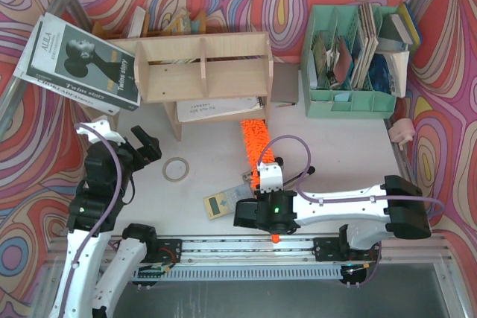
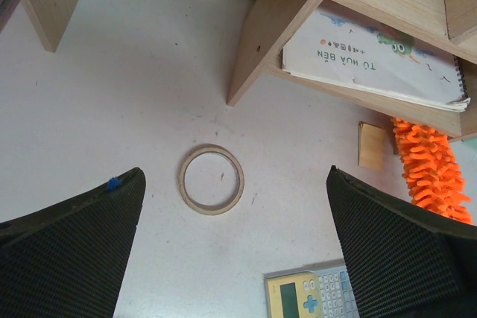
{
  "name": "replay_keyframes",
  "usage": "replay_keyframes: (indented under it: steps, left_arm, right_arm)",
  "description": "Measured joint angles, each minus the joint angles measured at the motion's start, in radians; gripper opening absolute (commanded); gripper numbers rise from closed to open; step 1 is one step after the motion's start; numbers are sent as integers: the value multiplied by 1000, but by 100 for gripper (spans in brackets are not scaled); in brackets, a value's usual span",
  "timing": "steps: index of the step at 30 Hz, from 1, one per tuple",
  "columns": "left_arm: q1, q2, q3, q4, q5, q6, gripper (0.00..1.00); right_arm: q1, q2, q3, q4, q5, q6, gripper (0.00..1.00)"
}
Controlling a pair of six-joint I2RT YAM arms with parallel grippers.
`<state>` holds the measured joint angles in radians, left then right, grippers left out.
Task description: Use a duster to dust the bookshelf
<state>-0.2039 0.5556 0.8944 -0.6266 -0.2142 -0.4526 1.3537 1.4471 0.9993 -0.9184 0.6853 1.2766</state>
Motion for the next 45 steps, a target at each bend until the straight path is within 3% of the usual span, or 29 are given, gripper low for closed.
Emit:
replay_keyframes:
  steps: [7,27,37,45]
  left_arm:
    - [0,0,0,0,0,0,99]
    - [0,-2,0,0,0,0,99]
    - [0,-2,0,0,0,0,99]
    - [0,-2,0,0,0,0,99]
  right_arm:
    - [0,11,-39,48,-13,-37,0]
    - [16,153,29,446,-87,-490,0]
    - [12,284,75,456,-113,-503,0]
    - [7,272,63,472,-121,-506,0]
